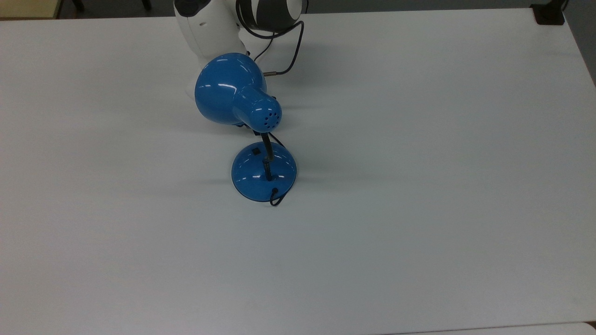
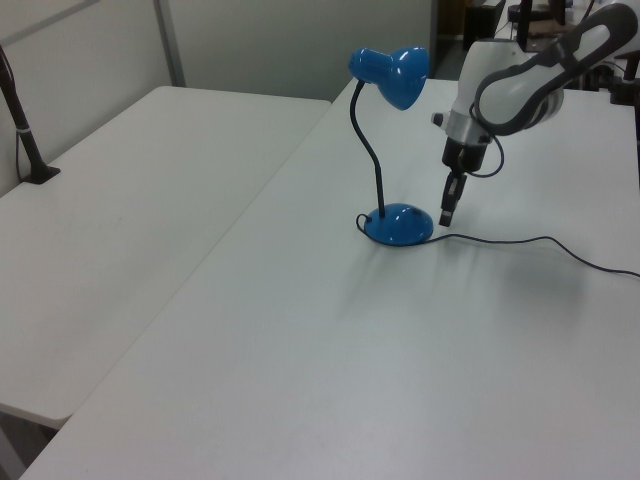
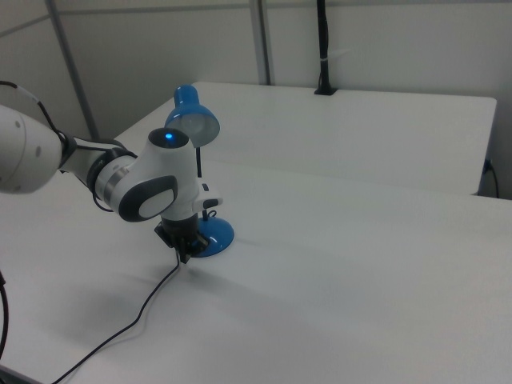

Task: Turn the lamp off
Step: 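Lift the gripper up and away from the lamp base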

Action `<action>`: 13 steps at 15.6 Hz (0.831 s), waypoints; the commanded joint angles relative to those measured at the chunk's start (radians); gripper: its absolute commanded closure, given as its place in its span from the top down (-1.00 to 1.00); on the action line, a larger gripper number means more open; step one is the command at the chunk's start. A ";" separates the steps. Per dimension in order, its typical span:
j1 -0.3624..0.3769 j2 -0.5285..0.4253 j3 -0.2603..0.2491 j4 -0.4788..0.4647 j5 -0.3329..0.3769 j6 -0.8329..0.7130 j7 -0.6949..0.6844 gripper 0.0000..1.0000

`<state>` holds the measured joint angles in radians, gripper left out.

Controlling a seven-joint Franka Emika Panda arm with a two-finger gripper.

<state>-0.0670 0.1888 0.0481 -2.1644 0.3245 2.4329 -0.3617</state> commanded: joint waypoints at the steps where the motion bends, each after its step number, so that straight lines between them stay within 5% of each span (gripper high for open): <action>1: -0.040 -0.127 -0.010 0.023 -0.105 -0.284 0.015 -1.00; 5: -0.057 -0.209 -0.011 0.122 -0.221 -0.598 0.017 -1.00; 8: -0.077 -0.239 -0.013 0.254 -0.240 -0.780 0.018 -0.97; 13: -0.079 -0.233 -0.019 0.464 -0.237 -0.865 0.020 -0.49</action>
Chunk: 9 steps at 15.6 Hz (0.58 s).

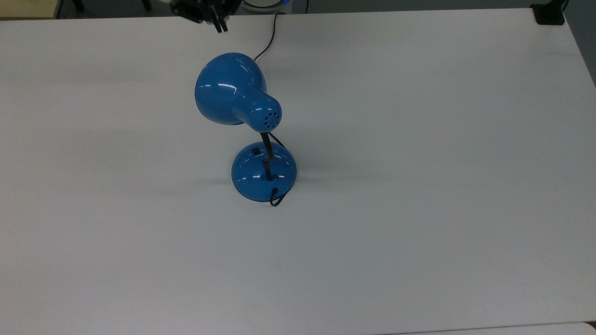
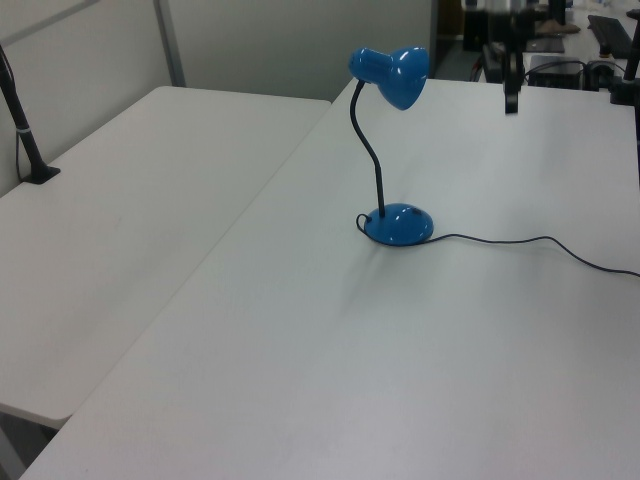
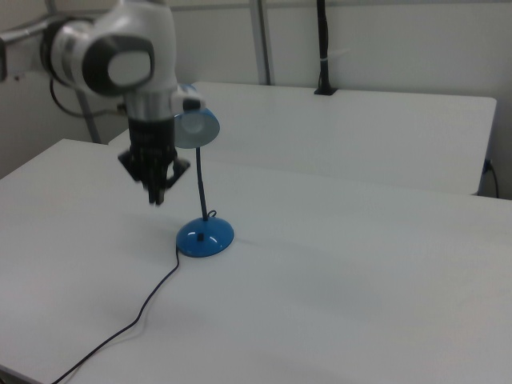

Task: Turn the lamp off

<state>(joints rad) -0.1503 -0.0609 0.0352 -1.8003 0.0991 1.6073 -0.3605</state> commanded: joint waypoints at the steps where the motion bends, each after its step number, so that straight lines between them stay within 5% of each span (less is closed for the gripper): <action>1: 0.006 0.020 -0.005 0.125 -0.010 -0.038 0.018 -0.34; 3: 0.011 0.021 -0.005 0.157 -0.015 -0.032 0.017 0.34; 4: 0.011 0.020 -0.006 0.163 -0.018 -0.027 0.015 0.99; 9: 0.020 0.046 -0.032 0.225 -0.018 -0.024 0.017 1.00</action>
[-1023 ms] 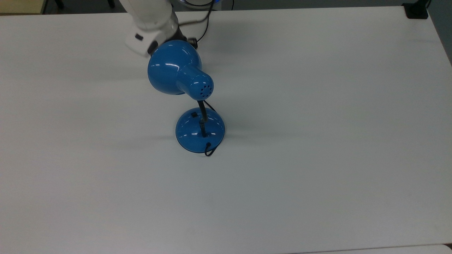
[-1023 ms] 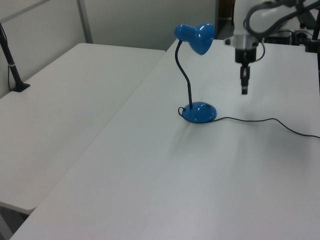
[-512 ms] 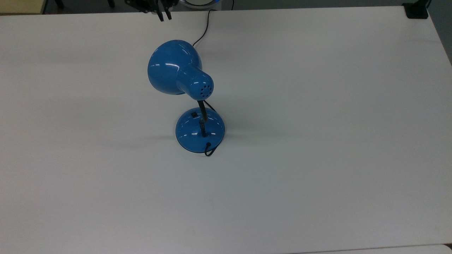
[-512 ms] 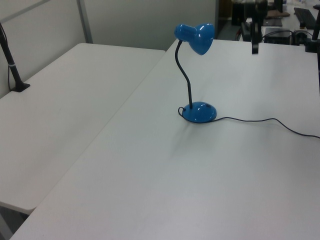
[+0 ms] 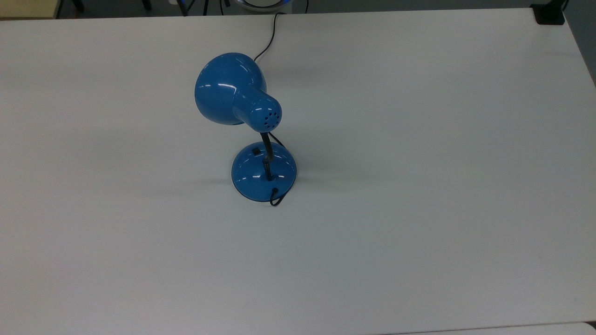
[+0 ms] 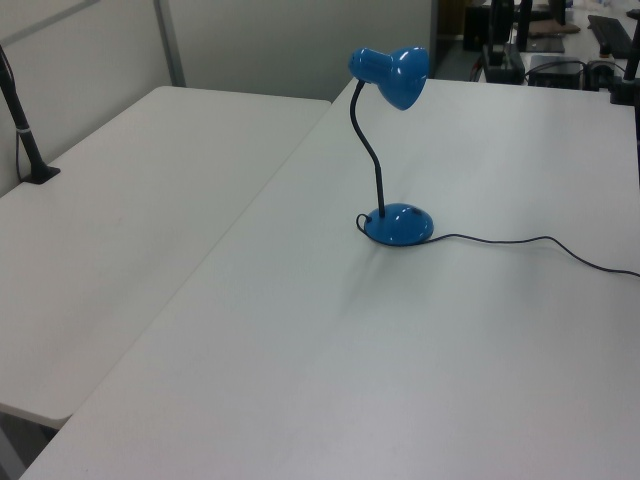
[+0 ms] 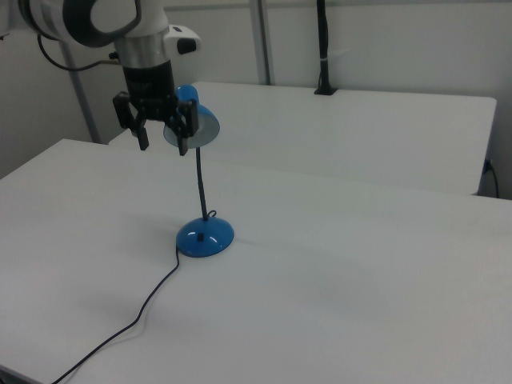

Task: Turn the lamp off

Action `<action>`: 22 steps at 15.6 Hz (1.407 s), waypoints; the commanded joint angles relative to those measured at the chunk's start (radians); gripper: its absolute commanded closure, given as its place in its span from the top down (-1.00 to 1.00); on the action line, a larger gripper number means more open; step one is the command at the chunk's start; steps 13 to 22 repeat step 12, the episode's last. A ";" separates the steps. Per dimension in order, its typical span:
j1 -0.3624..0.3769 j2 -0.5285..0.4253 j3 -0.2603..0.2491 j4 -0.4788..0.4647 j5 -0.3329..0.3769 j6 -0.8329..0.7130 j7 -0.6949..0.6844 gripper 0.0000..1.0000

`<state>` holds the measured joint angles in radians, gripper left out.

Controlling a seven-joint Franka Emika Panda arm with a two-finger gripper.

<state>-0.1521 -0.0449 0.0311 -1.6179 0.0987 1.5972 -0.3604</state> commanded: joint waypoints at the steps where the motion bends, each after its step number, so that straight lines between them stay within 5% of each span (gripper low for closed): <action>1: 0.031 0.031 -0.033 0.043 -0.017 0.000 0.020 1.00; 5: 0.062 0.033 -0.033 0.036 -0.054 0.036 0.204 1.00; 22: 0.071 0.031 -0.051 0.038 -0.056 0.041 0.205 1.00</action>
